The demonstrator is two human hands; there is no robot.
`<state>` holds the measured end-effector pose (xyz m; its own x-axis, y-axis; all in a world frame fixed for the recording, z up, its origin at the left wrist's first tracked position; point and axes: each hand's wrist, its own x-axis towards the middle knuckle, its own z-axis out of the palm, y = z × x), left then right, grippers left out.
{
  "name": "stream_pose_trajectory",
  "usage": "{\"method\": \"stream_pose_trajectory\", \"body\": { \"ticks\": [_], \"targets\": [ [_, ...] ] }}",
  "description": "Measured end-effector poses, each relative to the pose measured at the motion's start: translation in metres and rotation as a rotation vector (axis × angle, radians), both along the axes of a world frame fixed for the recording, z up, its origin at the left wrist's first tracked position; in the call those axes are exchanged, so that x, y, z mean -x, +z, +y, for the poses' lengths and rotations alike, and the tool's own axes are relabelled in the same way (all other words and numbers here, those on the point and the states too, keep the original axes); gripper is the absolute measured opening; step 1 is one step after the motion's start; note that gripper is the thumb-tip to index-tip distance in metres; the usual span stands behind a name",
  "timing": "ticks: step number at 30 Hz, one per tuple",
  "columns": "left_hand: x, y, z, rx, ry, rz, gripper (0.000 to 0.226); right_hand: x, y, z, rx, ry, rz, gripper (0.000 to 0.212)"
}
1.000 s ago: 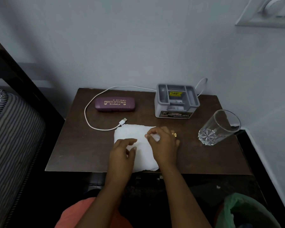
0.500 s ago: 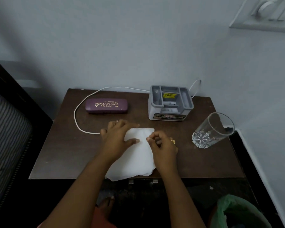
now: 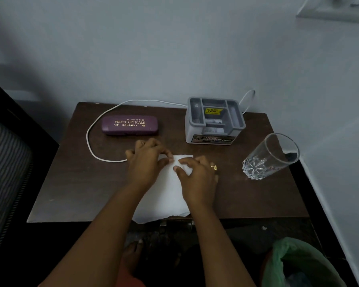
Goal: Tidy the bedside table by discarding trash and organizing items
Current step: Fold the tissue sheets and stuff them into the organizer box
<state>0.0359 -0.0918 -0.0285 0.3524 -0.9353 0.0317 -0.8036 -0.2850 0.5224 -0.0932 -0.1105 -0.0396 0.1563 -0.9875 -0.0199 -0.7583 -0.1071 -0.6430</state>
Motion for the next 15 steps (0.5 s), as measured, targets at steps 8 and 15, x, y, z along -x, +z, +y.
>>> {"method": "stream_pose_trajectory", "body": {
  "ticks": [8,15],
  "targets": [
    [-0.013,-0.001,0.009,-0.065,-0.163,-0.031,0.033,0.008,0.001,0.005,-0.115,-0.014,-0.174,0.007],
    [-0.004,0.004,-0.004,0.011,-0.177,-0.087,0.017,0.016,0.003,0.001,-0.316,-0.172,-0.463,0.02]
  ]
}}
